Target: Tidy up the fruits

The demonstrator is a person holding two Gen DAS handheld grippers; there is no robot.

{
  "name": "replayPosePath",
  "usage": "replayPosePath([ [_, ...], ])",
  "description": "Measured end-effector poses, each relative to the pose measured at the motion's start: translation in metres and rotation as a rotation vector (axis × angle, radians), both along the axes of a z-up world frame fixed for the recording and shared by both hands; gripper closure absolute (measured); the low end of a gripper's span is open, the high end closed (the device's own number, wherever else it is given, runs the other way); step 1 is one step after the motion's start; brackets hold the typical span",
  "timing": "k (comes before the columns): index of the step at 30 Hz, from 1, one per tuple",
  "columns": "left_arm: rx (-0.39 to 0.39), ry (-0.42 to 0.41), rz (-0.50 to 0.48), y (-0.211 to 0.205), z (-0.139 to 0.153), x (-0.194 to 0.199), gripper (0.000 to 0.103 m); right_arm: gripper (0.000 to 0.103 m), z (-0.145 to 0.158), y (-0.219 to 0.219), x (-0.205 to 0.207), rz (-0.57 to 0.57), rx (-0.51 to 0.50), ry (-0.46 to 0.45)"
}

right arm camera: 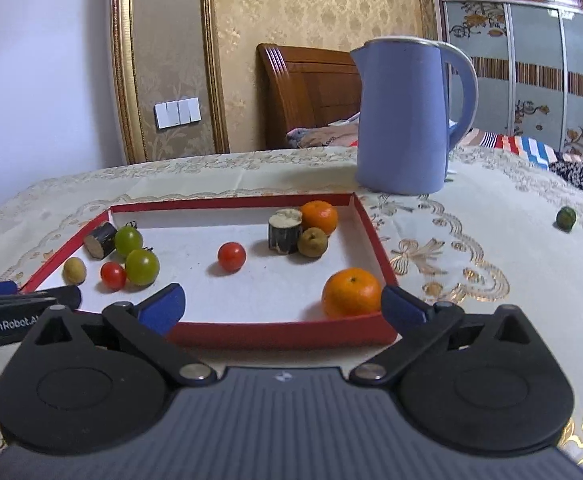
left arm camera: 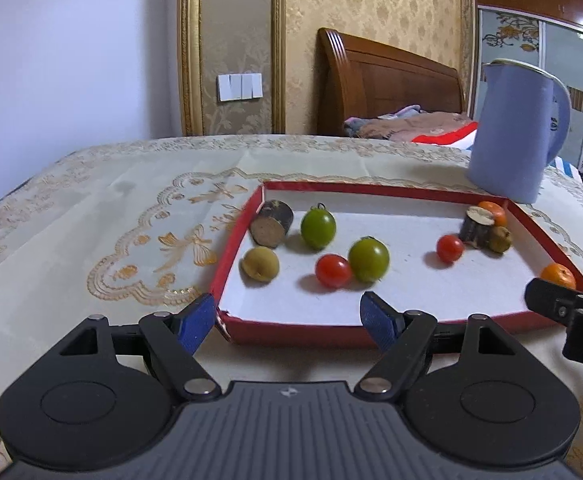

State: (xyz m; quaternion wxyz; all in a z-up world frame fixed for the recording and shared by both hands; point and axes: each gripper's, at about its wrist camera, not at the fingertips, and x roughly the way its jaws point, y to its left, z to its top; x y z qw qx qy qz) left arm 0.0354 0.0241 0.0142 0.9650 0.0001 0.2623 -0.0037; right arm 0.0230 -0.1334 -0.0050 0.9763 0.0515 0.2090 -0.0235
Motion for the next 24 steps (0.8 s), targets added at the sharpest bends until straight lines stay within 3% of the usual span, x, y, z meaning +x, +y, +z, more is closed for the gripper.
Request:
replayPosePath([
  [9,-0.027,0.01,-0.016,0.0,-0.002,-0.015,0.022,0.0,-0.003,0.0,-0.013,0.009,0.022,0.009],
  [17,0.056,0.041,-0.037,-0.015,-0.011,-0.019,0.022,0.0,-0.011,0.0,-0.013,0.009,0.03,0.051],
  [24,0.033,0.063,-0.027,-0.012,-0.013,-0.016,0.022,0.0,-0.014,0.001,-0.01,0.002,0.016,0.073],
])
